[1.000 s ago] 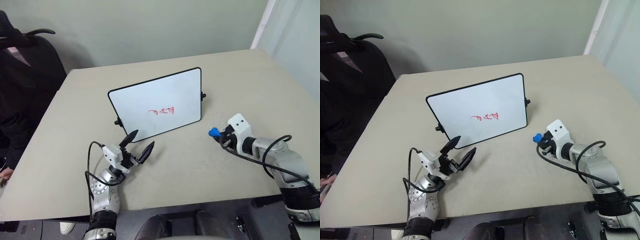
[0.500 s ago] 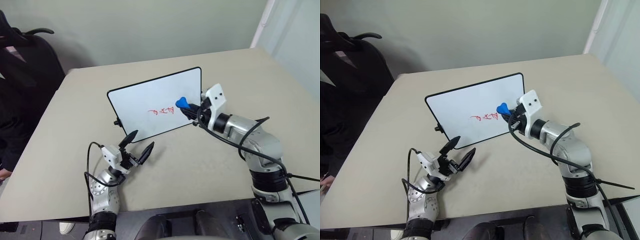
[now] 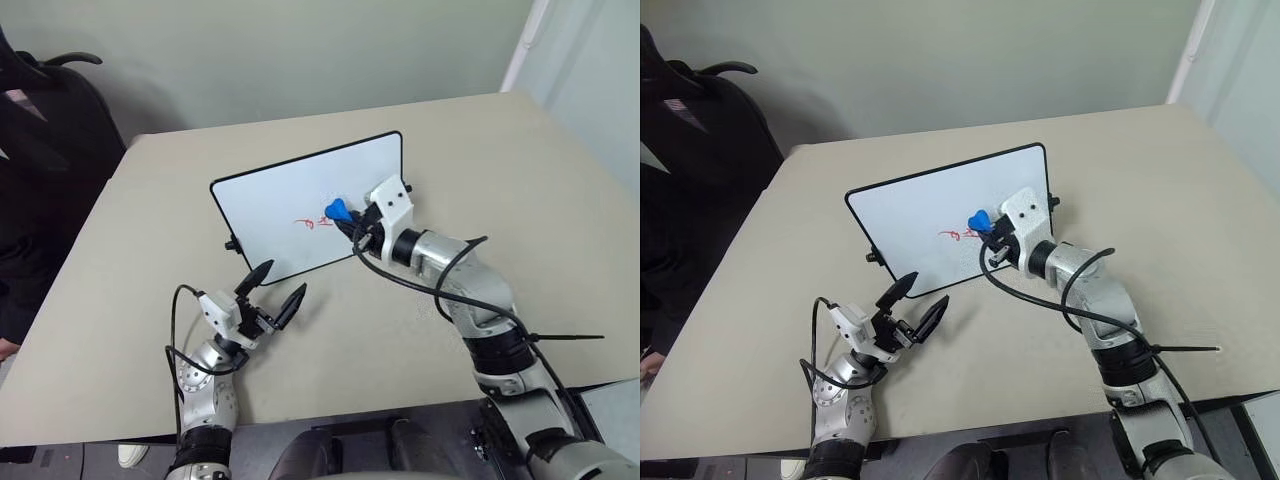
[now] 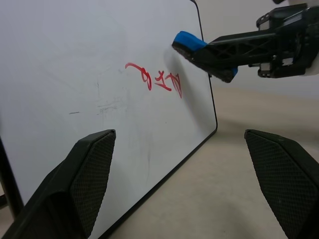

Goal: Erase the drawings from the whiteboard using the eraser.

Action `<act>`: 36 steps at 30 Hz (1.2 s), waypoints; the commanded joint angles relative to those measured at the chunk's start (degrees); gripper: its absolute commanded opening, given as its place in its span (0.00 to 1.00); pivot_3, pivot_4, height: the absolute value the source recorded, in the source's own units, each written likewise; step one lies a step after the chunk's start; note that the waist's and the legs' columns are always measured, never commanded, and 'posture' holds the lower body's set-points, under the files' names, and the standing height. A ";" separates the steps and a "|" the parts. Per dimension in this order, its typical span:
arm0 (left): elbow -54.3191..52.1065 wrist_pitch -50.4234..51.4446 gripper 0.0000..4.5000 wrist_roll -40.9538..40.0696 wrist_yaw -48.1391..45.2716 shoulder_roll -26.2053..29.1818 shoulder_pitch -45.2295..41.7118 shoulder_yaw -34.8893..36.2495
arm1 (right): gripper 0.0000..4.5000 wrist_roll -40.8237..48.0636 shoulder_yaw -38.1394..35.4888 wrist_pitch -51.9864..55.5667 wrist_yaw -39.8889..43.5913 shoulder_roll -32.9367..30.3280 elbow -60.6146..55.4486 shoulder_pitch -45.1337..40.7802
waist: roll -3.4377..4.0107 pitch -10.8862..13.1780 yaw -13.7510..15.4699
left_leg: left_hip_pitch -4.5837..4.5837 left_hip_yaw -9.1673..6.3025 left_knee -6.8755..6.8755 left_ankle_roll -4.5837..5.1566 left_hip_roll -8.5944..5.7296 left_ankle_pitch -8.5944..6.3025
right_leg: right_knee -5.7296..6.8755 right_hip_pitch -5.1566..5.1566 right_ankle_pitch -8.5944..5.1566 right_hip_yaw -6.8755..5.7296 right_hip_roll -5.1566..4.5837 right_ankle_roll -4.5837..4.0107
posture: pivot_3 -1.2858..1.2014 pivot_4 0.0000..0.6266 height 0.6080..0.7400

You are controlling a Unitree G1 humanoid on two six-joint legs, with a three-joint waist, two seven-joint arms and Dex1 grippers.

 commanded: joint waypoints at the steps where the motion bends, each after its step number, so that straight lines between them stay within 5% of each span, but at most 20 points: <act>1: 2.96 -0.23 1.00 -1.70 0.05 -1.60 1.48 -1.04 | 0.11 -2.53 0.50 -2.57 -2.03 1.10 2.40 -1.92 | 0.00 0.00 -0.01 | -0.01 0.01 0.00 0.00 0.00 0.00 | 0.00 -0.01 0.01 0.00 0.00 -0.01 | 0.52 0.24 1.00; 16: 2.86 -0.17 1.00 -1.84 -0.22 -1.90 1.71 -1.16 | 0.11 -6.87 4.54 0.13 -0.73 -0.36 5.52 2.07 | -0.01 0.00 -0.20 | -0.01 0.13 0.08 0.01 0.00 -0.01 | -0.02 -0.03 0.09 -0.07 -0.10 -0.04 | 0.52 0.24 1.00; 29: 3.39 -0.10 1.00 -1.94 -0.26 -1.67 1.15 -0.80 | 0.11 -5.51 -2.96 -1.87 -4.19 3.44 4.83 -6.35 | -0.03 0.02 -0.25 | -0.06 0.21 0.09 0.04 -0.01 0.01 | -0.03 -0.11 0.14 -0.08 -0.16 -0.16 | 0.52 0.24 1.00; 36: 2.41 0.04 1.00 -2.07 -0.12 -1.90 1.85 -0.86 | 0.11 -6.56 -0.65 -1.26 -2.83 2.96 6.03 -2.77 | -0.11 0.06 -0.28 | -0.06 0.26 0.16 0.04 -0.02 0.04 | -0.03 -0.12 0.22 -0.09 -0.18 -0.29 | 0.52 0.24 1.00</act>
